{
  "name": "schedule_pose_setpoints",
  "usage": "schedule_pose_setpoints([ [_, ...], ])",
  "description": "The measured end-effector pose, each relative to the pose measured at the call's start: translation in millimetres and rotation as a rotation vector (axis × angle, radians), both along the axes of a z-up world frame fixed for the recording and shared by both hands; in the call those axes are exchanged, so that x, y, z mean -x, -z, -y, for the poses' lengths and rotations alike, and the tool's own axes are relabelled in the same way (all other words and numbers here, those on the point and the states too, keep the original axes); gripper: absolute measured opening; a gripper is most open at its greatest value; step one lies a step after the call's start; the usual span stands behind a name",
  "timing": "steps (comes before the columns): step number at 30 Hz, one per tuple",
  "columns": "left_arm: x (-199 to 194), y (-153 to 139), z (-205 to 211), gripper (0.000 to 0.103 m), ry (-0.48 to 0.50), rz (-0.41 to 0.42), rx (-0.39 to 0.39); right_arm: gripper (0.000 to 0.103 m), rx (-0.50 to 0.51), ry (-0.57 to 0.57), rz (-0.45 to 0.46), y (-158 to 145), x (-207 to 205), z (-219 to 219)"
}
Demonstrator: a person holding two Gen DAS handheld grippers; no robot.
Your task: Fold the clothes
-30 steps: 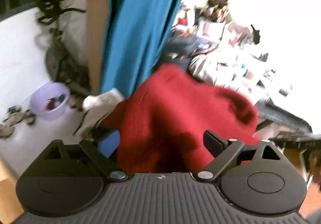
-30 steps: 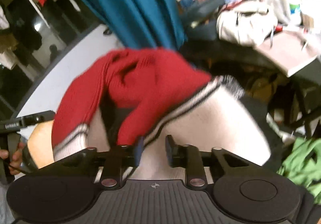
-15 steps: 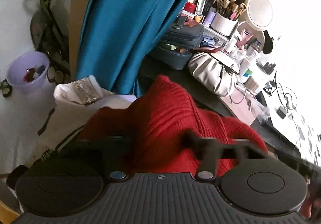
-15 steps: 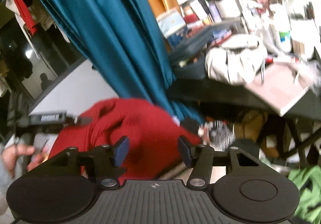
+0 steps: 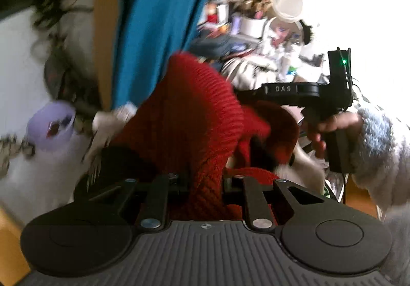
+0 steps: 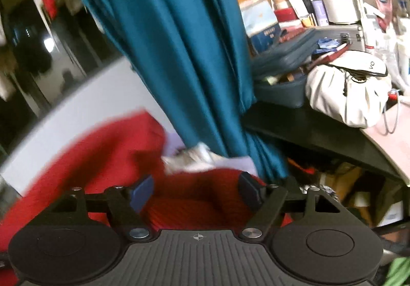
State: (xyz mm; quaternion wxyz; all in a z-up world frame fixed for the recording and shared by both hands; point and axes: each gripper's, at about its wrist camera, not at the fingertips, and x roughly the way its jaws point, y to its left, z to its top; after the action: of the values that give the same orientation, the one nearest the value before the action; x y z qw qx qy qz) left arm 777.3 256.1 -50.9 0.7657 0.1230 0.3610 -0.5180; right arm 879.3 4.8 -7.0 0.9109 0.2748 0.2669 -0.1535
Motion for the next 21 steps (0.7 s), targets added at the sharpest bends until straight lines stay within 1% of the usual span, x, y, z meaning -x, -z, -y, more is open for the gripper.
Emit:
schedule_pose_setpoints([
  [1,1,6,-8,0.018,-0.019,-0.029,-0.004,0.054,0.005,-0.013,-0.018,5,-1,-5],
  [2,2,13,-16,0.018,-0.031,-0.057,-0.01,0.036,0.011,-0.027,-0.043,10,-1,-9],
  [3,4,18,-21,0.018,-0.034,-0.071,-0.019,0.019,0.008,-0.038,-0.049,13,3,-12],
  [5,8,28,-28,0.019,-0.033,-0.094,-0.036,0.012,0.001,-0.058,-0.057,20,11,-18],
  [6,9,31,-29,0.022,-0.034,-0.095,-0.038,0.0,-0.004,-0.069,-0.052,20,17,-20],
  [8,8,32,-27,0.036,-0.047,-0.071,-0.028,0.0,0.001,-0.114,-0.065,19,27,-28],
  [10,3,30,-21,0.078,-0.063,-0.039,-0.011,0.0,0.029,-0.15,-0.079,18,36,-38],
  [11,-2,29,-16,0.083,-0.069,-0.03,-0.002,0.0,0.048,-0.161,-0.087,18,39,-42],
  [12,-6,28,-11,0.084,-0.076,-0.022,0.008,0.0,0.059,-0.164,-0.091,18,41,-45],
  [13,-13,28,-4,0.084,-0.077,-0.031,0.009,0.0,0.055,-0.159,-0.086,18,43,-45],
  [17,-35,31,26,0.088,-0.07,-0.061,0.014,0.0,0.007,-0.134,-0.065,16,47,-37],
  [19,-40,34,39,0.09,-0.071,-0.044,0.002,0.0,0.018,-0.141,-0.07,15,48,-38],
  [21,-41,39,45,0.09,-0.104,-0.034,0.006,0.001,0.04,-0.155,-0.074,14,50,-41],
])
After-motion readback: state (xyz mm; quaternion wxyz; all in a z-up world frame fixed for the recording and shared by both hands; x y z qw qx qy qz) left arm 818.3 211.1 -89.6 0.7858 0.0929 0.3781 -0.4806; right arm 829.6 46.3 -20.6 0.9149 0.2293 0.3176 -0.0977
